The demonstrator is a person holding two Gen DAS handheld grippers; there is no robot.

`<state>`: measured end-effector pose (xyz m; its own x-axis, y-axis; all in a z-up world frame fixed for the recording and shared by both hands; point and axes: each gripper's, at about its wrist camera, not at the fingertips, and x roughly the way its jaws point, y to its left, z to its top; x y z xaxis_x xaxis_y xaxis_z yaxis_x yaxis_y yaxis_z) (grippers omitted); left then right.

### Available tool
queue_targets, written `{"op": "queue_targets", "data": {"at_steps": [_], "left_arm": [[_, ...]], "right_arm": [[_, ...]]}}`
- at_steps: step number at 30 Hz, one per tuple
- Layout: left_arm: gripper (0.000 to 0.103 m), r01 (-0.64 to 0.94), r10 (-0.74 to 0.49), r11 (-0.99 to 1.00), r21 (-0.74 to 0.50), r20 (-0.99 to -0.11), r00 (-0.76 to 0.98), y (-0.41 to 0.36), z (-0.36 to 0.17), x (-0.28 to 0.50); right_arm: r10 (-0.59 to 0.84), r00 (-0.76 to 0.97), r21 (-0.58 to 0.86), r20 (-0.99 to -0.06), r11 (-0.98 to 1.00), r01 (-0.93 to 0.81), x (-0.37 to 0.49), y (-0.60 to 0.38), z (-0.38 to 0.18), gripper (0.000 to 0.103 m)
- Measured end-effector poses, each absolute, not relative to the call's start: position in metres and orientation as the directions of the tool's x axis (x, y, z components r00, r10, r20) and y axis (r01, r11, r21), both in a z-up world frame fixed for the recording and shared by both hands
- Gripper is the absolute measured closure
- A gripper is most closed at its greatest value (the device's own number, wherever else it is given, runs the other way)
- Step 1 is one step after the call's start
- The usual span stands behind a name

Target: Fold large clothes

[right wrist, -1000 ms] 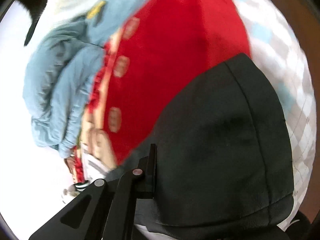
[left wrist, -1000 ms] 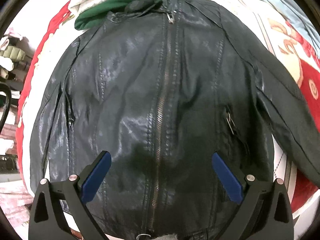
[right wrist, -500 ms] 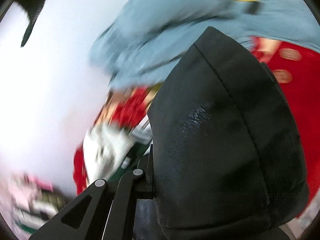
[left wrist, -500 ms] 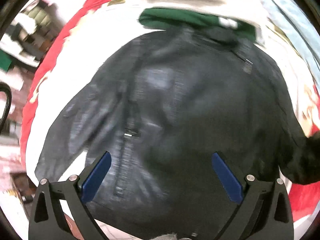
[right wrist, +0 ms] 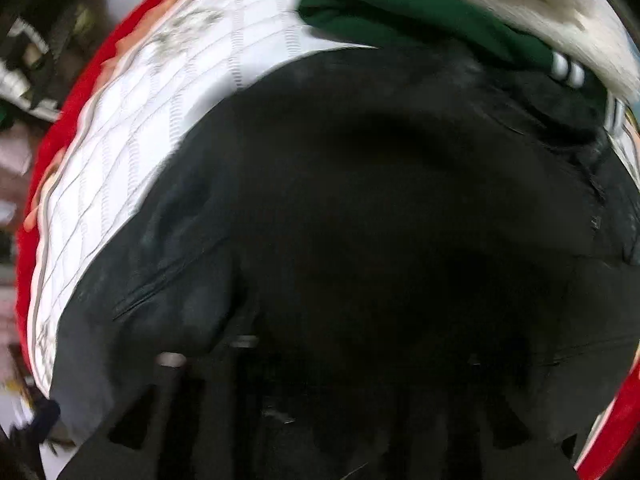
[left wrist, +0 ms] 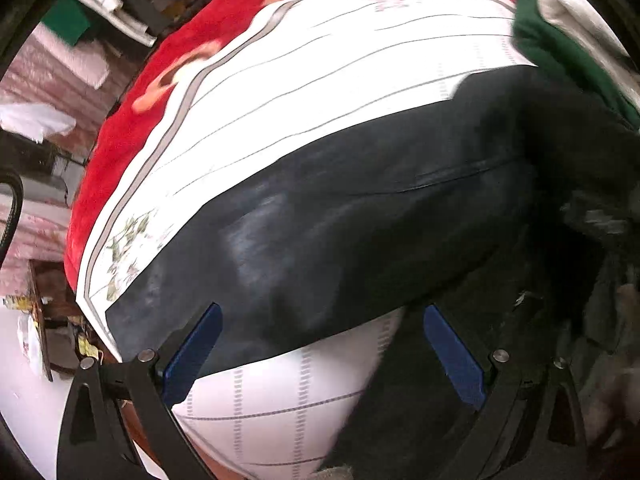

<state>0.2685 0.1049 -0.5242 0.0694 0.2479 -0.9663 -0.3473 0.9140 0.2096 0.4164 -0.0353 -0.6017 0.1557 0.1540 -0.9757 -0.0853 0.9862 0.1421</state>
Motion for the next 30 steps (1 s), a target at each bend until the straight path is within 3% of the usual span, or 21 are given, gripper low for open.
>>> {"op": "queue_targets", "data": {"at_steps": [2,3,7,13,18,19,20,21,22,23,27,30], "left_arm": [[0.0,-0.373,0.203,0.912,0.17,-0.978,0.052,0.126,-0.521,0.254],[0.0,-0.398,0.172,0.906,0.143,-0.984,0.039,0.139,-0.519,0.243],[0.0,-0.523,0.014,0.852,0.016,-1.0,-0.007,0.187,-0.527,0.207],[0.001,-0.79,-0.219,0.593,-0.157,-0.975,0.03,0.269,-0.582,0.161],[0.005,-0.9,-0.248,0.358,-0.248,-0.955,0.164,0.313,-0.606,0.151],[0.019,-0.917,-0.203,0.312,-0.249,-0.96,0.191,0.323,-0.602,0.15],[0.042,-0.922,-0.165,0.302,-0.24,-0.966,0.198,0.329,-0.599,0.151],[0.053,-0.923,-0.105,0.31,-0.228,-0.973,0.204,0.338,-0.594,0.155],[0.081,-0.92,-0.063,0.323,-0.221,-0.975,0.212,0.346,-0.591,0.158],[0.092,-0.913,-0.046,0.331,-0.238,-0.971,0.236,0.354,-0.59,0.161],[0.097,-0.869,-0.016,0.333,-0.367,-0.923,0.383,0.39,-0.585,0.176],[0.097,-0.784,-0.029,0.329,-0.527,-0.835,0.549,0.399,-0.569,0.18]], "right_arm": [[0.238,0.159,0.232,-0.958,0.971,-0.059,0.404,-0.033,-0.582,0.041],[0.261,0.174,0.259,-0.95,0.965,-0.031,0.394,-0.037,-0.57,0.038],[0.272,0.205,0.299,-0.94,0.947,0.118,0.361,-0.066,-0.539,0.038],[0.267,0.113,0.288,-0.957,0.925,0.248,0.335,-0.092,-0.565,0.038],[0.288,0.077,0.298,-0.955,0.913,0.28,0.333,-0.097,-0.589,0.038],[0.294,0.08,0.304,-0.952,0.908,0.288,0.336,-0.094,-0.593,0.038],[0.302,0.082,0.312,-0.95,0.904,0.293,0.338,-0.091,-0.594,0.038],[0.312,0.087,0.323,-0.946,0.898,0.298,0.339,-0.085,-0.596,0.038],[0.319,0.088,0.33,-0.944,0.895,0.299,0.346,-0.084,-0.595,0.038],[0.323,0.088,0.334,-0.942,0.894,0.298,0.348,-0.078,-0.595,0.038],[0.34,0.089,0.351,-0.936,0.895,0.274,0.357,-0.06,-0.59,0.038],[0.349,0.082,0.358,-0.934,0.897,0.259,0.356,-0.057,-0.588,0.038]]}}
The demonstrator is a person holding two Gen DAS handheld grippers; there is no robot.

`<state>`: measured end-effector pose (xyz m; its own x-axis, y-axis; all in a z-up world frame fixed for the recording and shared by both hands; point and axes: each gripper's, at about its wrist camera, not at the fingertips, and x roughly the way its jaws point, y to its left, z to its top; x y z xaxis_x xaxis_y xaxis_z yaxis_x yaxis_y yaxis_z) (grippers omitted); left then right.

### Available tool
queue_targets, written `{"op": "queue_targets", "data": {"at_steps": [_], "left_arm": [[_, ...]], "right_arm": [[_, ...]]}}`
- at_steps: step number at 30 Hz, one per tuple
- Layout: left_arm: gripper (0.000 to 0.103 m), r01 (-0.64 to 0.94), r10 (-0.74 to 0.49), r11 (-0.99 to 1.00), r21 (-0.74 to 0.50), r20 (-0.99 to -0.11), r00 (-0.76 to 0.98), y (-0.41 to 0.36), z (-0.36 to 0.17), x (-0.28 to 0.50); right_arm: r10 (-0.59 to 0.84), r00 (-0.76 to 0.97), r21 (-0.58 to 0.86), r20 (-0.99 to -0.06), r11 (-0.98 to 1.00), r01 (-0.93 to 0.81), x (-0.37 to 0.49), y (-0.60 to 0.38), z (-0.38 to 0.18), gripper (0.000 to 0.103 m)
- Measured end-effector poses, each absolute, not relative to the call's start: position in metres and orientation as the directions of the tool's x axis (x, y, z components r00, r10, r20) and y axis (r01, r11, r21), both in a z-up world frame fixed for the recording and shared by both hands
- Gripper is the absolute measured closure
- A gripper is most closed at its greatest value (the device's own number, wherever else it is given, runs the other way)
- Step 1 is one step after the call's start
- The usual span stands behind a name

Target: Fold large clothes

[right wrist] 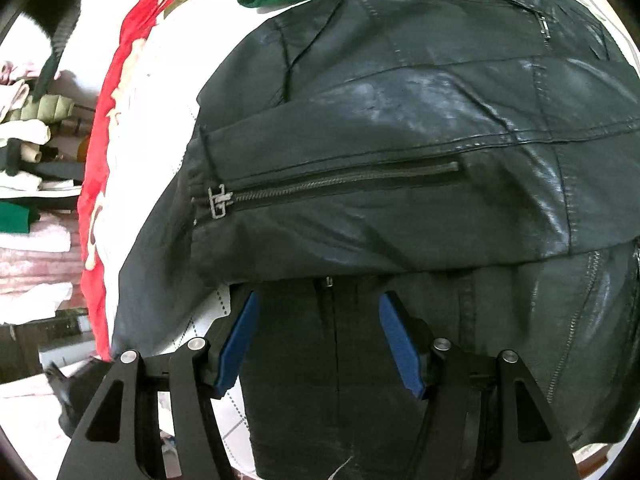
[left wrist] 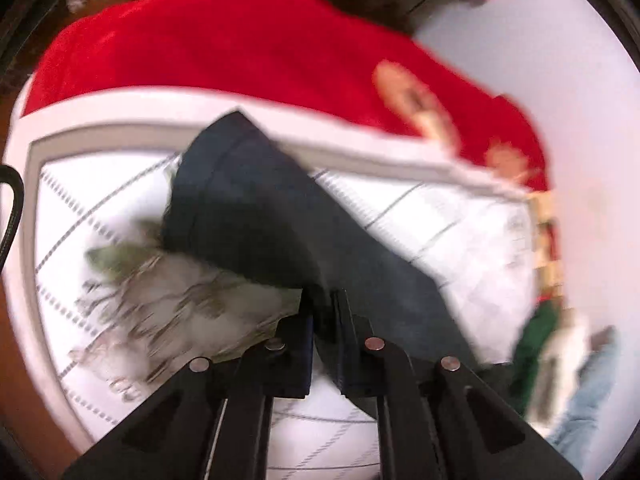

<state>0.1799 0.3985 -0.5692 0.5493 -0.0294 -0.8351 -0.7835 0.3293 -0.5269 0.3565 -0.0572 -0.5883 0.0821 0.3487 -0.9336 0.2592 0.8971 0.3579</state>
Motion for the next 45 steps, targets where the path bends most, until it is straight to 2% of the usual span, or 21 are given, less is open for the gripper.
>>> {"op": "queue_targets", "data": {"at_steps": [3,6,8,12,14,16,17,20,23,26,30,33,35,38,42,45], "left_arm": [[0.096,-0.75,-0.048,0.295,-0.592,-0.793,0.607,0.373,-0.567,0.172],[0.085,-0.746,-0.077,0.244,-0.62,-0.779,0.622,0.364,-0.589,0.157],[0.076,-0.728,-0.144,0.173,-0.664,-0.748,0.648,0.361,-0.612,0.161],[0.076,-0.713,-0.122,0.139,-0.687,-0.726,0.676,0.349,-0.615,0.176],[0.082,-0.741,-0.079,0.212,-0.637,-0.767,0.636,0.348,-0.604,0.194],[0.096,-0.767,-0.019,0.296,-0.569,-0.806,0.591,0.348,-0.589,0.212],[0.098,-0.766,-0.002,0.331,-0.551,-0.812,0.583,0.349,-0.582,0.218],[0.099,-0.738,0.04,0.422,-0.526,-0.803,0.595,0.352,-0.554,0.232],[0.099,-0.69,0.052,0.513,-0.512,-0.783,0.62,0.344,-0.523,0.248],[0.1,-0.625,0.1,0.647,-0.437,-0.764,0.637,0.324,-0.486,0.256],[0.1,-0.532,0.101,0.753,-0.386,-0.732,0.674,0.292,-0.445,0.273],[0.101,-0.435,0.076,0.83,-0.348,-0.703,0.707,0.253,-0.414,0.287],[0.101,-0.366,0.053,0.874,-0.32,-0.686,0.726,0.222,-0.396,0.296],[0.101,-0.24,-0.011,0.928,-0.284,-0.667,0.745,0.159,-0.373,0.302],[0.101,-0.067,-0.133,0.964,-0.259,-0.683,0.718,0.058,-0.369,0.309],[0.101,0.038,-0.249,0.955,-0.295,-0.726,0.641,-0.025,-0.391,0.314]], "right_arm": [[0.354,0.071,0.36,-0.933,0.897,0.255,0.353,-0.059,-0.591,0.038],[0.342,0.045,0.341,-0.939,0.904,0.256,0.353,-0.058,-0.598,0.038],[0.336,0.041,0.335,-0.941,0.905,0.263,0.353,-0.061,-0.599,0.038],[0.313,0.04,0.312,-0.949,0.913,0.263,0.357,-0.064,-0.599,0.038],[0.301,0.056,0.305,-0.952,0.917,0.259,0.365,-0.062,-0.597,0.038],[0.304,0.079,0.314,-0.95,0.915,0.253,0.374,-0.058,-0.594,0.038],[0.308,0.094,0.322,-0.947,0.916,0.238,0.382,-0.052,-0.593,0.038],[0.305,0.125,0.325,-0.944,0.926,0.192,0.401,-0.032,-0.596,0.039],[0.238,0.122,0.257,-0.964,0.949,0.185,0.422,-0.007,-0.618,0.044],[0.192,0.113,0.212,-0.975,0.954,0.21,0.431,0.001,-0.622,0.044],[0.286,0.121,0.308,-0.95,0.919,0.246,0.419,-0.022,-0.606,0.044],[0.319,0.141,0.348,-0.937,0.89,0.296,0.401,-0.055,-0.592,0.044],[0.329,0.172,0.369,-0.928,0.87,0.328,0.387,-0.087,-0.579,0.037],[0.338,0.212,0.396,-0.917,0.832,0.389,0.369,-0.139,-0.566,0.037],[0.321,0.243,0.4,-0.915,0.793,0.46,0.343,-0.205,-0.556,0.037],[0.3,0.255,0.392,-0.919,0.763,0.514,0.326,-0.267,-0.552,0.037]]}}
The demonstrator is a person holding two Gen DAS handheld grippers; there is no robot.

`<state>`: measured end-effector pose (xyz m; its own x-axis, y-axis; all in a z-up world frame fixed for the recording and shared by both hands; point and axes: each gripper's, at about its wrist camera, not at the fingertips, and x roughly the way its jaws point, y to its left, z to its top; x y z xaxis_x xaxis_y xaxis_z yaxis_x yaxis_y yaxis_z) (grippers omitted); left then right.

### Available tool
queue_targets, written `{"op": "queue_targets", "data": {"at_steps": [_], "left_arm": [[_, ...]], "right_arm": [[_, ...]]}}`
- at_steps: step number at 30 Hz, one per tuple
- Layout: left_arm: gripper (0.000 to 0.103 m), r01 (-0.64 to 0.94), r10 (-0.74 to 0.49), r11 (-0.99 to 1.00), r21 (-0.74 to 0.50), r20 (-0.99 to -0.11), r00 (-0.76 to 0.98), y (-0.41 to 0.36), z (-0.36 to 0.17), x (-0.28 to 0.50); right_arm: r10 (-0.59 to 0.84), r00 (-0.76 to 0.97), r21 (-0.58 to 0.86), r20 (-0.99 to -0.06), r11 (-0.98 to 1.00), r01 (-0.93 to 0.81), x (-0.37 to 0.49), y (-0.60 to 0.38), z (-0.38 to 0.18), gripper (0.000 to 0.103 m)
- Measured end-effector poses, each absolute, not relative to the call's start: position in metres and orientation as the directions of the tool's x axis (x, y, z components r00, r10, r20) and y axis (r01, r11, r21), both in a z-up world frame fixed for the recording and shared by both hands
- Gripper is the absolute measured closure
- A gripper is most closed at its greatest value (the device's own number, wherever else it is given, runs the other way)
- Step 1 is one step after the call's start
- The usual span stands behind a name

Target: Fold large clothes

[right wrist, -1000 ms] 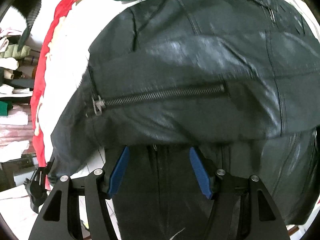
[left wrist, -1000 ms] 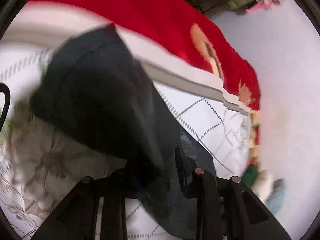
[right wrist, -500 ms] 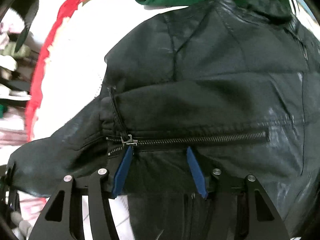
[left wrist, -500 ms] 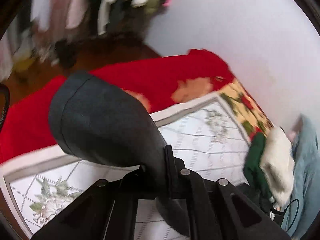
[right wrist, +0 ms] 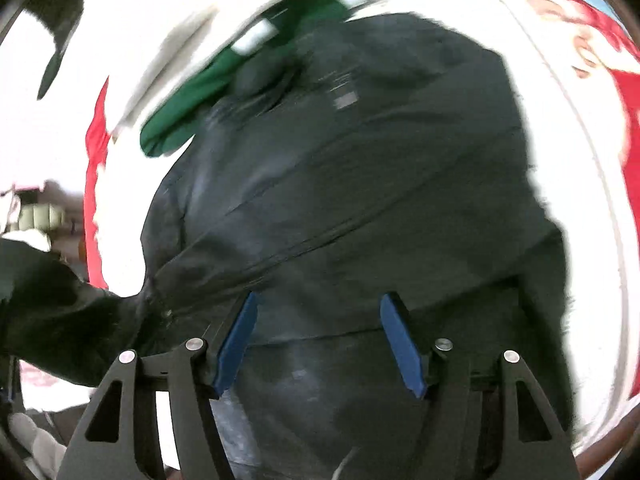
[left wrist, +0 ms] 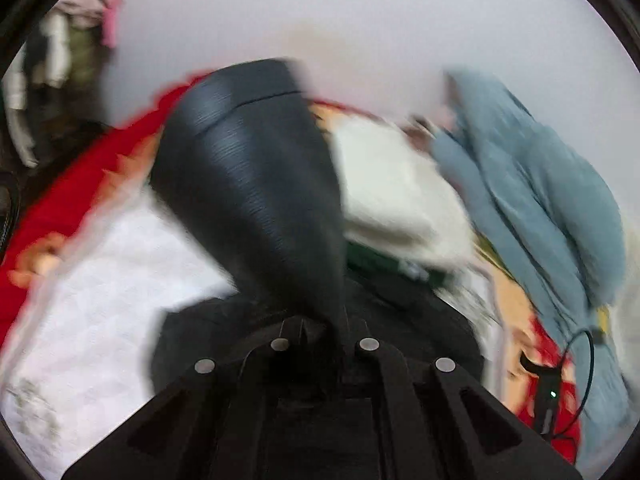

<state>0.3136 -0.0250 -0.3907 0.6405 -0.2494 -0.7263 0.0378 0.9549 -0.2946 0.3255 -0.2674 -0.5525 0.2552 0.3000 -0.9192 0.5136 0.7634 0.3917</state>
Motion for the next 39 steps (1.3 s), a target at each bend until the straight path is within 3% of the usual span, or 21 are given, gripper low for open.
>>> {"op": "queue_targets", "data": {"at_steps": [4,9,10,11,13,14,21,27,31,33,34,39], "left_arm": [[0.1,0.143,-0.321,0.947,-0.289,-0.807,0.496,-0.129,-0.446,0.32],[0.093,0.155,-0.269,0.961,-0.228,-0.898,0.349,-0.182,-0.499,0.324],[0.082,0.152,-0.247,0.967,-0.207,-0.911,0.331,-0.187,-0.508,0.324],[0.049,0.153,-0.255,0.964,-0.215,-0.912,0.323,-0.187,-0.511,0.324],[0.001,0.144,-0.295,0.954,-0.262,-0.902,0.316,-0.193,-0.509,0.319],[0.001,0.136,-0.306,0.952,-0.275,-0.895,0.325,-0.191,-0.506,0.317],[0.001,0.05,-0.236,0.971,-0.232,-0.915,0.327,-0.159,-0.475,0.301],[0.001,-0.214,0.11,0.976,0.037,-0.935,0.337,-0.062,-0.465,0.302],[0.001,-0.311,0.317,0.921,0.236,-0.916,0.245,-0.006,-0.511,0.328],[0.001,-0.317,0.365,0.903,0.291,-0.908,0.207,0.005,-0.534,0.337],[0.0,-0.306,0.373,0.9,0.311,-0.912,0.17,0.011,-0.553,0.344],[0.0,-0.284,0.313,0.924,0.257,-0.933,0.175,0.008,-0.569,0.354]], "right_arm": [[0.261,0.254,0.361,-0.931,0.753,0.55,0.31,-0.327,-0.55,0.037],[0.23,0.212,0.311,-0.95,0.771,0.556,0.295,-0.377,-0.555,0.037],[0.224,0.208,0.303,-0.952,0.776,0.553,0.292,-0.381,-0.557,0.037],[0.22,0.206,0.299,-0.954,0.778,0.552,0.289,-0.385,-0.558,0.037],[0.22,0.201,0.297,-0.954,0.777,0.555,0.283,-0.399,-0.56,0.033],[0.225,0.2,0.3,-0.954,0.773,0.559,0.282,-0.403,-0.561,0.028],[0.306,0.228,0.382,-0.924,0.734,0.562,0.287,-0.411,-0.555,0.027],[0.415,0.253,0.486,-0.874,0.737,0.469,0.341,-0.38,-0.558,0.027],[0.391,0.178,0.43,-0.903,0.816,0.386,0.379,-0.348,-0.582,0.027],[0.356,0.069,0.36,-0.932,0.884,0.297,0.396,-0.324,-0.606,0.047],[0.264,0.014,0.26,-0.964,0.935,0.243,0.402,-0.315,-0.615,0.075],[0.174,0.15,0.199,-0.973,0.964,0.177,0.401,-0.316,-0.579,0.086]]}}
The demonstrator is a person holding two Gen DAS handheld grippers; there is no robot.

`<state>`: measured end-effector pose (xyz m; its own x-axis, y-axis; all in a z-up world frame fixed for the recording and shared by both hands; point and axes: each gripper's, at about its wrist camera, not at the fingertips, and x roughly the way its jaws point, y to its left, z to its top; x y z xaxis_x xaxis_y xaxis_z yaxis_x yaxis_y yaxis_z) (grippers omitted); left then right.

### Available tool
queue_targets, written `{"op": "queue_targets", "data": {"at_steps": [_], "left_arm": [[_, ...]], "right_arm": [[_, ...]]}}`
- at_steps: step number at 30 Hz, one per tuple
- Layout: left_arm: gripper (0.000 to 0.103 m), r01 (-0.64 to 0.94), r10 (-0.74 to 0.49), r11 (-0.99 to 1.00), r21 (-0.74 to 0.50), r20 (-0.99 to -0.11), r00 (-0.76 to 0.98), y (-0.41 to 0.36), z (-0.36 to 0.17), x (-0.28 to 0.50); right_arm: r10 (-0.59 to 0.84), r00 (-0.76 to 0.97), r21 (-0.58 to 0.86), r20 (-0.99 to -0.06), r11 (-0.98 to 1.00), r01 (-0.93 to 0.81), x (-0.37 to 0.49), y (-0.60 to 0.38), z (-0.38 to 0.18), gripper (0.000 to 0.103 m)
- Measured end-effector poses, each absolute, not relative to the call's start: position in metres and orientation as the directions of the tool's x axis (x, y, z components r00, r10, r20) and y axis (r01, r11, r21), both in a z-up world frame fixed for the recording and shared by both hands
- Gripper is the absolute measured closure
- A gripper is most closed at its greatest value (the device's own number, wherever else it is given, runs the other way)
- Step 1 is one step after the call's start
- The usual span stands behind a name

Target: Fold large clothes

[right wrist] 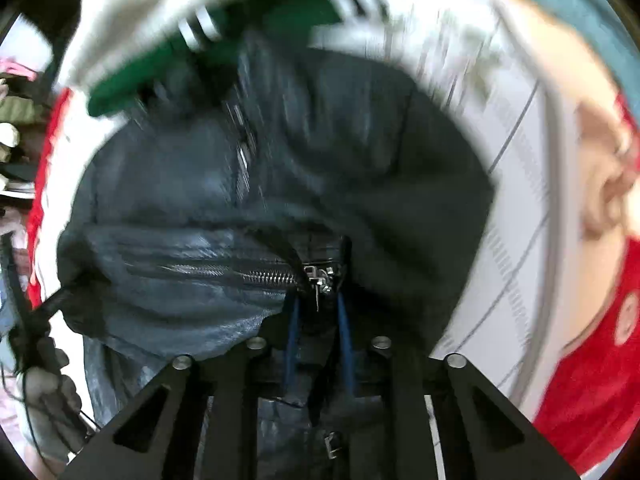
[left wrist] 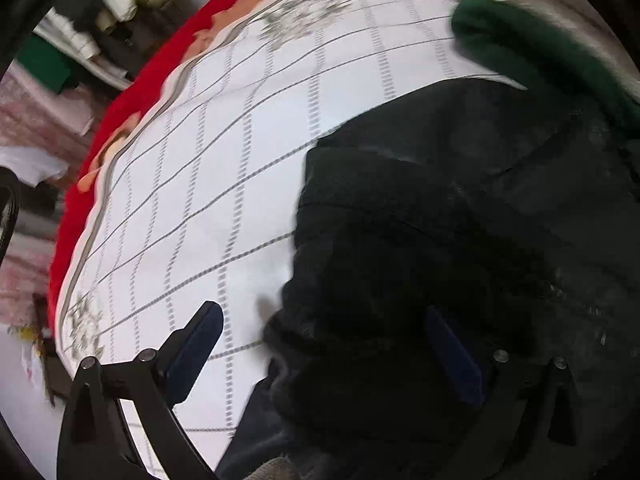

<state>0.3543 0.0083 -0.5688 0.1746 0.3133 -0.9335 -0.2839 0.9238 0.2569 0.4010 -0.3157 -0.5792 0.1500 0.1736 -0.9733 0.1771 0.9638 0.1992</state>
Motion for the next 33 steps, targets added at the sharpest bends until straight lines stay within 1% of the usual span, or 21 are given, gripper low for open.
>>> {"op": "queue_targets", "data": {"at_steps": [1,3,4,6,7,8,9,10,11,12,15,16,17,19,21,22,23,25,27,31,33], "left_arm": [[0.0,-0.265,0.316,0.927,0.264,-0.932,0.178,0.002,-0.57,0.354],[0.0,-0.254,0.354,0.918,0.305,-0.919,0.176,-0.004,-0.568,0.352],[0.0,-0.252,0.349,0.92,0.301,-0.92,0.177,-0.008,-0.561,0.348],[0.0,-0.26,0.325,0.927,0.27,-0.926,0.194,-0.01,-0.547,0.341],[0.0,-0.262,0.323,0.928,0.266,-0.923,0.209,-0.015,-0.537,0.332],[0.0,-0.26,0.322,0.929,0.264,-0.922,0.216,-0.018,-0.531,0.325],[0.0,-0.259,0.323,0.929,0.263,-0.92,0.224,-0.022,-0.526,0.319],[0.0,-0.257,0.325,0.929,0.265,-0.917,0.233,-0.027,-0.52,0.308],[0.0,-0.252,0.32,0.932,0.262,-0.918,0.232,-0.031,-0.518,0.3],[0.0,-0.248,0.313,0.934,0.256,-0.921,0.23,-0.033,-0.519,0.296],[0.0,-0.209,0.307,0.942,0.263,-0.926,0.22,-0.047,-0.527,0.277],[0.0,-0.188,0.313,0.943,0.276,-0.925,0.215,-0.051,-0.535,0.27],[0.0,-0.173,0.317,0.943,0.284,-0.925,0.207,-0.052,-0.54,0.267],[0.0,-0.154,0.31,0.946,0.285,-0.935,0.173,-0.049,-0.555,0.261],[0.0,-0.159,0.294,0.949,0.271,-0.944,0.152,-0.042,-0.563,0.259],[0.0,-0.159,0.287,0.951,0.264,-0.948,0.14,-0.036,-0.566,0.26],[0.0,-0.161,0.286,0.951,0.263,-0.948,0.138,-0.031,-0.566,0.26],[0.0,-0.162,0.29,0.95,0.266,-0.946,0.147,-0.019,-0.561,0.26],[0.0,-0.161,0.293,0.95,0.268,-0.943,0.157,-0.008,-0.556,0.261],[0.0,-0.137,0.3,0.951,0.278,-0.938,0.173,0.017,-0.548,0.26],[0.0,-0.121,0.303,0.951,0.285,-0.937,0.177,0.022,-0.546,0.257]], "right_arm": [[0.135,0.175,0.167,-0.975,0.969,0.183,0.4,-0.318,-0.574,0.086],[0.104,0.127,0.125,-0.986,0.978,0.169,0.402,-0.318,-0.59,0.085],[0.125,0.051,0.131,-0.991,0.978,0.164,0.405,-0.317,-0.609,0.084],[0.178,0.053,0.185,-0.983,0.961,0.205,0.405,-0.325,-0.604,0.08],[0.206,0.064,0.215,-0.976,0.952,0.216,0.404,-0.329,-0.597,0.074],[0.251,0.097,0.267,-0.963,0.936,0.231,0.397,-0.337,-0.583,0.056],[0.276,0.138,0.303,-0.951,0.922,0.241,0.388,-0.345,-0.569,0.045],[0.283,0.159,0.315,-0.946,0.917,0.245,0.38,-0.351,-0.562,0.028],[0.281,0.169,0.317,-0.945,0.915,0.25,0.365,-0.358,-0.554,0.025],[0.281,0.146,0.31,-0.948,0.918,0.245,0.354,-0.361,-0.556,0.025],[0.287,0.017,0.283,-0.958,0.931,0.233,0.324,-0.358,-0.586,0.025],[0.288,-0.021,0.276,-0.957,0.934,0.229,0.319,-0.353,-0.601,0.026],[0.291,-0.033,0.277,-0.956,0.935,0.222,0.315,-0.349,-0.613,0.034],[0.213,0.0,0.206,-0.977,0.948,0.241,0.305,-0.349,-0.625,0.053],[0.23,0.041,0.23,-0.972,0.907,0.352,0.297,-0.36,-0.627,0.063],[0.233,0.053,0.234,-0.971,0.88,0.414,0.292,-0.367,-0.626,0.073],[0.261,0.065,0.26,-0.963,0.839,0.478,0.286,-0.372,-0.626,0.081],[0.327,0.089,0.314,-0.941,0.744,0.59,0.271,-0.379,-0.625,0.087],[0.391,0.1,0.356,-0.915,0.666,0.655,0.257,-0.376,-0.624,0.088],[0.527,0.116,0.442,-0.842,0.548,0.71,0.228,-0.361,-0.618,0.089],[0.527,0.081,0.415,-0.846,0.554,0.722,0.213,-0.354,-0.618,0.089]]}}
